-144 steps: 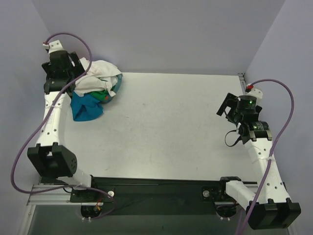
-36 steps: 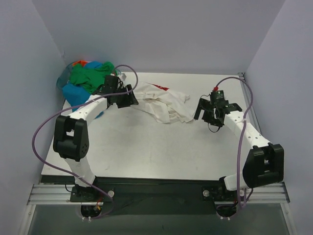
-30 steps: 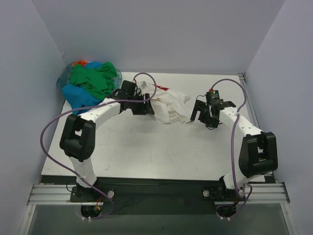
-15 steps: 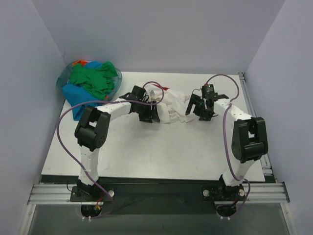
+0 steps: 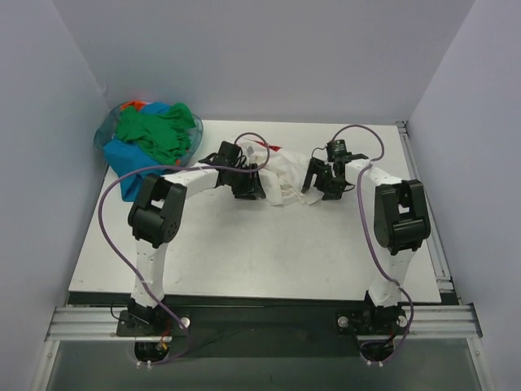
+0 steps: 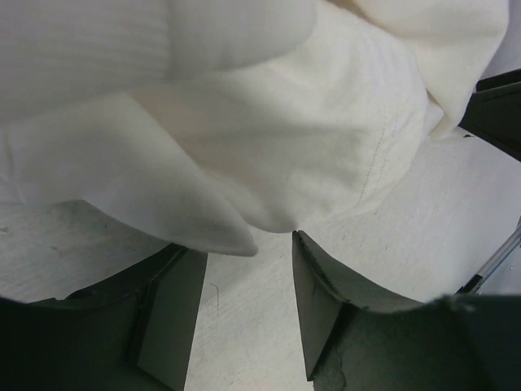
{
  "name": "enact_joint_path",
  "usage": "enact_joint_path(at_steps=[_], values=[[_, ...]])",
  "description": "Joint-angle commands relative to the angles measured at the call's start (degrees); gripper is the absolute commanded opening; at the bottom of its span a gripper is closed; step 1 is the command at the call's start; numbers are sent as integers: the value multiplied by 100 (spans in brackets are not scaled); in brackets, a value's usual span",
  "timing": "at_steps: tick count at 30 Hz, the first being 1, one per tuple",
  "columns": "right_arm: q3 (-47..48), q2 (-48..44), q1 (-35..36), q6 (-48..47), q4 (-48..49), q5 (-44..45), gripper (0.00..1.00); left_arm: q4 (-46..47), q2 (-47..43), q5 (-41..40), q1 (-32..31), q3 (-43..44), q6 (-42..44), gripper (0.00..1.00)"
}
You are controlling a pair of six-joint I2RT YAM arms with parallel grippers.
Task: Fold and stack the t-shirts
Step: Flatten out the tshirt
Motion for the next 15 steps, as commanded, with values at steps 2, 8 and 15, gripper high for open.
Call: enact_joint_path(at_steps=[2,8,15], values=[[217,108,43,-132,-94,-311,69,317,200,-69,55,327,-134,53],[190,126,34,-140,-103,-689,25,449,428,10,152,477,-292,0],[427,-278,-501,-150,-375,-715,0,169,-361,-253,643,-146,-55,0]])
